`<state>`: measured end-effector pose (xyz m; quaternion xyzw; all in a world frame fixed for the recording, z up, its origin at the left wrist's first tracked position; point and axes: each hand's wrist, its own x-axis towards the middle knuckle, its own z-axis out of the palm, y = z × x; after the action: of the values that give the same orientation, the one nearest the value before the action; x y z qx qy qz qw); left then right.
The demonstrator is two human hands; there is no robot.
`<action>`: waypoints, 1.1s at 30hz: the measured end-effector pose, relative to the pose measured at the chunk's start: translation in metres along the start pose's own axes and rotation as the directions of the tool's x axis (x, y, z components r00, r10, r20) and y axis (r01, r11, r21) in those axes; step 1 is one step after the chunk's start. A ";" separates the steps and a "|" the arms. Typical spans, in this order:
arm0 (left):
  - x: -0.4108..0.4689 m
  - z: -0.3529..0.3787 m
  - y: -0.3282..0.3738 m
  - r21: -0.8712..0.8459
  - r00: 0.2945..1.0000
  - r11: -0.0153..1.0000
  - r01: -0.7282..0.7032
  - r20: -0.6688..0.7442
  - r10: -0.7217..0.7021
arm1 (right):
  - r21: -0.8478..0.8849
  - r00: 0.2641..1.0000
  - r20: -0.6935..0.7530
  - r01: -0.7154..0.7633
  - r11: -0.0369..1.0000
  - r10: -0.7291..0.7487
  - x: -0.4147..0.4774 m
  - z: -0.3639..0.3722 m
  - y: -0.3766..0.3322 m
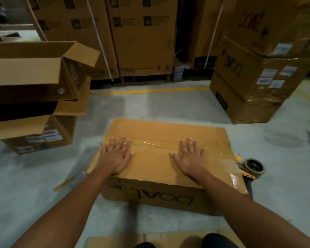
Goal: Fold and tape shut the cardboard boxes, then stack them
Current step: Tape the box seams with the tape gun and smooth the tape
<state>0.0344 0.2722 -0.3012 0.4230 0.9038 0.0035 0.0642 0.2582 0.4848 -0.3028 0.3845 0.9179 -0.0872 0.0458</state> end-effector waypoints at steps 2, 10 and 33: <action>0.003 -0.001 0.009 -0.011 0.997 0.997 0.081 0.003 -0.081 | 0.051 0.990 0.031 -0.143 0.988 0.141 -0.007 -0.001 -0.024; -0.007 -0.009 0.020 -0.076 0.958 0.955 0.286 -0.009 -0.287 | 0.066 0.985 0.081 0.147 0.987 -0.152 -0.032 0.006 -0.112; -0.034 -0.003 0.129 -0.216 0.916 0.897 0.385 -0.029 -0.400 | 0.043 0.994 0.035 0.099 0.994 -0.101 0.026 -0.013 -0.092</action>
<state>0.1543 0.3295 -0.2868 0.2227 0.9670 0.0992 0.0741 0.1741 0.4420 -0.2828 0.3371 0.9330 -0.1152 0.0505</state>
